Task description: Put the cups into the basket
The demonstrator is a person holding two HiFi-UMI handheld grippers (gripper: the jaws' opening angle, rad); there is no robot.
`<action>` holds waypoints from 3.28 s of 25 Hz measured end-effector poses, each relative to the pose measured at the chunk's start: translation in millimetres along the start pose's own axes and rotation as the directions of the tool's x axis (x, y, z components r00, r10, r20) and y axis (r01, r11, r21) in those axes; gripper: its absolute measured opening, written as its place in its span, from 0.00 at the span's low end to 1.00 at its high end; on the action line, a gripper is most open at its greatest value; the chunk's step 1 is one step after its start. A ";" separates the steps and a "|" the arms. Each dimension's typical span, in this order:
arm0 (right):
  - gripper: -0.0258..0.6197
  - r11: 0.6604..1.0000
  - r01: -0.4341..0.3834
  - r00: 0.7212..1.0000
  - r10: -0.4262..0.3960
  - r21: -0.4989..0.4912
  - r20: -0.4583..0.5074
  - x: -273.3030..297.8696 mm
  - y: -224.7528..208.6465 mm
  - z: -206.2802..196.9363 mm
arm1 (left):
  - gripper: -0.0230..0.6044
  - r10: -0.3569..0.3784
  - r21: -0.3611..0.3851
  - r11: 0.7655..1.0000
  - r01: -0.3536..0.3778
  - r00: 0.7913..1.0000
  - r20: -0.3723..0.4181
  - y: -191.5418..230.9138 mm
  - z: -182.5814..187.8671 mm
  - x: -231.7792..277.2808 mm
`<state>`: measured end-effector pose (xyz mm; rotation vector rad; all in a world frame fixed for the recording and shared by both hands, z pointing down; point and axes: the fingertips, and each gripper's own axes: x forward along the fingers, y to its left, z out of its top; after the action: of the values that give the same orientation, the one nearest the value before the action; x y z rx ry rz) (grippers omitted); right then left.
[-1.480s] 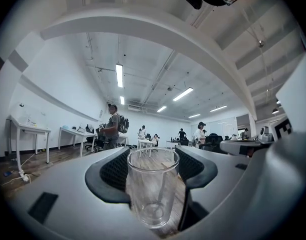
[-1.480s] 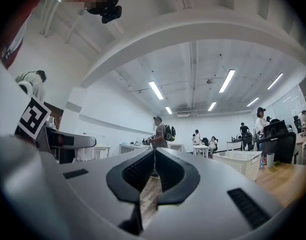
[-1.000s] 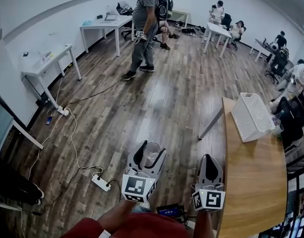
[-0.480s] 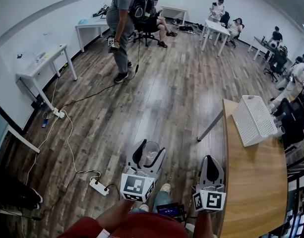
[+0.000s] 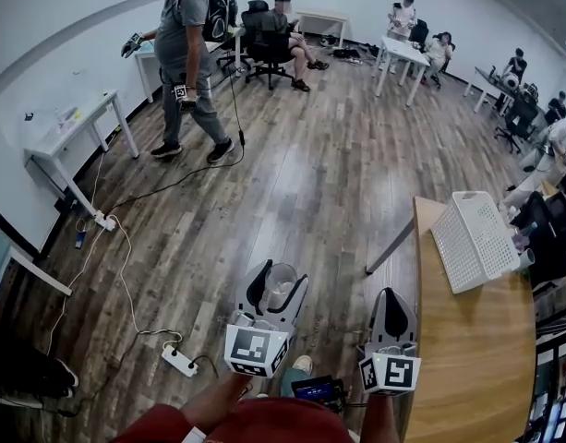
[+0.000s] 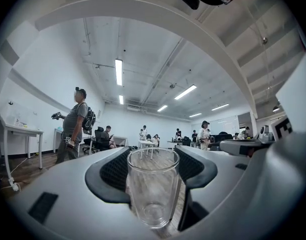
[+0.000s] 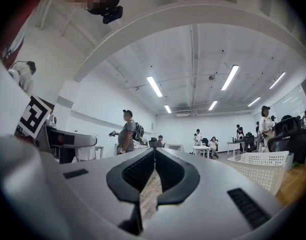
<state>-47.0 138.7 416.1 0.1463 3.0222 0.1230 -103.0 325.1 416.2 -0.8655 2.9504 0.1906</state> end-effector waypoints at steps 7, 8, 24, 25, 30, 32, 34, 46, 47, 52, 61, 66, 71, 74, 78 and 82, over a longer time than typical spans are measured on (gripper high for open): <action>0.06 1.000 -0.002 1.000 0.002 0.009 -0.009 38.8 -37.5 -4.5 | 0.50 -0.002 -0.027 1.000 0.002 1.000 0.000 -5.1 1.5 51.5; 0.06 1.000 -0.001 1.000 0.001 0.011 -0.009 44.0 -43.3 -5.9 | 0.50 -0.005 -0.030 1.000 0.005 1.000 0.001 -6.0 0.6 59.0; 0.06 0.999 0.026 1.000 -0.025 0.039 -0.013 106.5 -149.1 -24.4 | 0.50 -0.015 -0.023 1.000 0.015 1.000 0.008 -40.0 -1.4 175.4; 0.06 0.999 0.025 1.000 -0.024 0.040 -0.013 108.6 -153.8 -25.2 | 0.50 -0.014 -0.022 1.000 0.014 1.000 0.011 -42.1 -0.8 180.8; 0.06 0.998 0.040 0.999 -0.039 0.043 -0.019 115.8 -174.7 -29.0 | 0.50 -0.030 -0.021 0.999 0.030 0.999 0.014 -53.5 1.0 206.4; 0.06 0.998 0.049 0.999 -0.048 0.039 -0.023 119.3 -180.8 -30.9 | 0.50 -0.043 -0.024 0.999 0.043 0.999 0.012 -56.0 -0.5 215.8; 0.06 0.997 0.063 0.998 -0.063 0.033 -0.028 123.0 -187.6 -33.4 | 0.50 -0.059 -0.028 0.998 0.059 0.998 0.008 -58.0 -3.4 226.1; 0.06 0.985 0.170 0.985 -0.170 0.000 -0.029 173.0 -227.9 -34.2 | 0.50 -0.160 -0.049 0.986 0.161 0.987 0.019 -50.3 -5.3 313.8; 0.06 0.984 0.178 0.984 -0.178 -0.003 -0.026 178.6 -229.6 -33.6 | 0.50 -0.169 -0.049 0.984 0.170 0.985 0.020 -48.6 -5.3 320.4; 0.06 0.979 0.205 0.978 -0.205 -0.012 -0.025 207.3 -231.9 -32.8 | 0.50 -0.206 -0.048 0.977 0.206 0.978 0.016 -37.8 -3.6 349.8; 0.06 0.970 0.241 0.970 -0.242 -0.023 -0.036 263.3 -234.9 -34.1 | 0.50 -0.258 -0.071 0.963 0.258 0.966 0.007 -12.7 -6.0 400.0; 0.06 0.968 0.250 0.967 -0.251 -0.036 -0.038 295.9 -225.5 -34.6 | 0.50 -0.276 -0.080 0.958 0.276 0.961 0.013 9.4 -4.0 423.3; 0.06 0.961 0.274 0.961 -0.276 -0.045 -0.030 312.1 -225.6 -34.4 | 0.50 -0.299 -0.092 0.950 0.298 0.954 0.009 20.3 -8.3 441.3; 0.06 0.954 0.294 0.955 -0.296 -0.053 -0.032 314.1 -227.1 -35.0 | 0.50 -0.319 -0.097 0.943 0.318 0.948 0.008 20.3 -9.7 449.4; 0.06 0.944 0.326 0.944 -0.328 -0.050 -0.031 315.3 -235.7 -36.3 | 0.50 -0.349 -0.098 0.932 0.348 0.937 -0.001 15.3 -11.9 459.9; 0.06 0.936 0.348 0.937 -0.349 -0.050 -0.020 317.6 -254.2 -37.0 | 0.50 -0.378 -0.094 0.922 0.376 0.926 0.006 1.2 -11.0 474.5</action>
<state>-388.7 -84.3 396.2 -0.3982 3.0116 0.1624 -502.7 71.3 383.0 -1.4282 2.7305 0.3025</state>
